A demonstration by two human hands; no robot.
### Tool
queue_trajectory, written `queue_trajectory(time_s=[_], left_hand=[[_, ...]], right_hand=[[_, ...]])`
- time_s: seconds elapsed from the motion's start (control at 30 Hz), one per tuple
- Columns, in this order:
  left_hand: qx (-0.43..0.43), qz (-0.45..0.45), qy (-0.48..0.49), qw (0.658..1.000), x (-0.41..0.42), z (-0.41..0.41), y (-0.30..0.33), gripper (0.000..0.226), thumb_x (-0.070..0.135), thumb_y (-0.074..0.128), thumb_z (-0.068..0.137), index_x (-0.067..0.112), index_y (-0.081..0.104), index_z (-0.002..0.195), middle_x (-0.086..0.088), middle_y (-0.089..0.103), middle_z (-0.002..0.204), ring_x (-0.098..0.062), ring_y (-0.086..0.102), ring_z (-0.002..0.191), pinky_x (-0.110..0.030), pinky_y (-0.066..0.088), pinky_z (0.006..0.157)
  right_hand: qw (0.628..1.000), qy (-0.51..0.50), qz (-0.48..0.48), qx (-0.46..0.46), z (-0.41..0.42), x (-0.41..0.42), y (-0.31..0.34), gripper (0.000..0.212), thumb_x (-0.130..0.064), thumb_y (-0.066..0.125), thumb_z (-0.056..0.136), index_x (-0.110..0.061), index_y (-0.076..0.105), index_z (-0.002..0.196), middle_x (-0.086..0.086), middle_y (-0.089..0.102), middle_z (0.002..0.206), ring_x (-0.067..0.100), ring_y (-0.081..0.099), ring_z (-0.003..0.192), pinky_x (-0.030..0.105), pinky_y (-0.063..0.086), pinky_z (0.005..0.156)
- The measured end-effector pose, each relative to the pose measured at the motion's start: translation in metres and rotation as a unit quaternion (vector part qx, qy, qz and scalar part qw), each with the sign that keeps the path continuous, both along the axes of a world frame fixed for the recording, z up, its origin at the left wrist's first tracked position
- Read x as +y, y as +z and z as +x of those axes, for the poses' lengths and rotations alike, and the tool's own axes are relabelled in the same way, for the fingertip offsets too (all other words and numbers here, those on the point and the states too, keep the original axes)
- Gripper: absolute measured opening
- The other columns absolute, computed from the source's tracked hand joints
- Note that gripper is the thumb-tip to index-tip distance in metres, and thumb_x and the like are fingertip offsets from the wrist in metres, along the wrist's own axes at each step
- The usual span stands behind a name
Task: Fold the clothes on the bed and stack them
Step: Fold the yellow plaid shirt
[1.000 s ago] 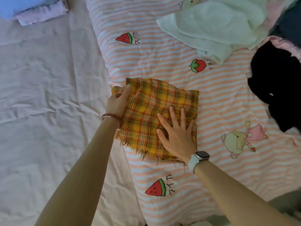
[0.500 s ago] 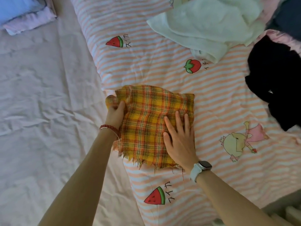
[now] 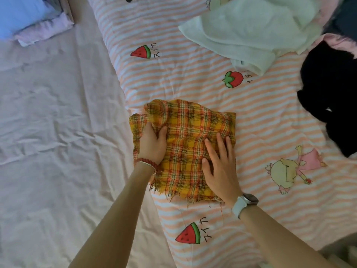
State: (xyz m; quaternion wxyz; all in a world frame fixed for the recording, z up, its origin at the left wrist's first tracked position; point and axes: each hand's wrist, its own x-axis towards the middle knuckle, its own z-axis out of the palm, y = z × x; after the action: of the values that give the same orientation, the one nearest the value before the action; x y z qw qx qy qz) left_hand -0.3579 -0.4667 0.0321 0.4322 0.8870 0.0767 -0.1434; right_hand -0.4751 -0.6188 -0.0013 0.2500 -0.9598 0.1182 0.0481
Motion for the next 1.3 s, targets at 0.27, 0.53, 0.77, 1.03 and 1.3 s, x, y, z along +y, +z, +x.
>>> queue_trajectory(time_s=[0.27, 0.53, 0.77, 1.03, 1.3], left_hand=[[-0.054, 0.028, 0.031, 0.998, 0.039, 0.003, -0.001, 0.02, 0.024, 0.046, 0.096, 0.005, 0.049, 0.1, 0.001, 0.055, 0.08, -0.02, 0.05, 0.074, -0.029, 0.036, 0.064], [0.081, 0.025, 0.104, 0.991, 0.06, 0.01, -0.043, 0.029, 0.023, 0.044, 0.097, -0.001, 0.054, 0.109, -0.019, 0.062, 0.105, -0.034, 0.057, 0.096, -0.036, 0.044, 0.076], [-0.045, 0.157, 0.104, 0.981, 0.049, 0.001, -0.027, 0.047, 0.016, 0.052, 0.088, 0.007, 0.039, 0.132, -0.019, 0.044, 0.131, -0.036, 0.047, 0.114, -0.044, 0.039, 0.09], [-0.128, 0.333, -0.257, 0.898, -0.004, -0.015, -0.036, 0.057, 0.054, 0.027, 0.092, 0.037, 0.017, 0.145, -0.005, 0.01, 0.156, -0.031, 0.006, 0.143, -0.062, 0.001, 0.108], [0.001, 0.303, -0.223, 0.927, 0.038, 0.008, -0.089, 0.071, 0.083, 0.007, 0.074, 0.054, -0.021, 0.131, 0.015, -0.031, 0.144, -0.012, -0.02, 0.14, -0.057, -0.001, 0.111]], right_hand=[[0.995, 0.033, -0.055, -0.076, 0.012, 0.011, 0.015, 0.047, -0.033, 0.034, 0.091, -0.018, 0.05, 0.133, 0.015, 0.032, 0.148, 0.033, 0.016, 0.138, 0.068, 0.01, 0.104], [0.981, 0.086, -0.116, 0.128, 0.024, 0.019, -0.022, 0.055, -0.054, 0.013, 0.094, -0.04, 0.002, 0.146, -0.001, -0.021, 0.148, 0.032, -0.014, 0.142, 0.066, 0.003, 0.109], [0.981, 0.088, -0.108, 0.133, 0.031, 0.019, -0.025, 0.055, -0.05, 0.022, 0.094, -0.037, 0.012, 0.147, 0.004, -0.003, 0.157, 0.034, -0.008, 0.143, 0.067, -0.004, 0.105], [0.984, 0.087, -0.15, 0.026, 0.065, 0.012, -0.014, 0.056, -0.043, 0.019, 0.093, -0.026, 0.023, 0.146, 0.007, 0.013, 0.156, 0.033, 0.011, 0.142, 0.07, 0.009, 0.103], [0.979, 0.083, -0.125, 0.139, 0.081, -0.022, -0.065, 0.058, -0.068, 0.001, 0.084, -0.053, -0.016, 0.137, -0.004, -0.013, 0.156, 0.029, -0.014, 0.142, 0.064, -0.002, 0.107]])
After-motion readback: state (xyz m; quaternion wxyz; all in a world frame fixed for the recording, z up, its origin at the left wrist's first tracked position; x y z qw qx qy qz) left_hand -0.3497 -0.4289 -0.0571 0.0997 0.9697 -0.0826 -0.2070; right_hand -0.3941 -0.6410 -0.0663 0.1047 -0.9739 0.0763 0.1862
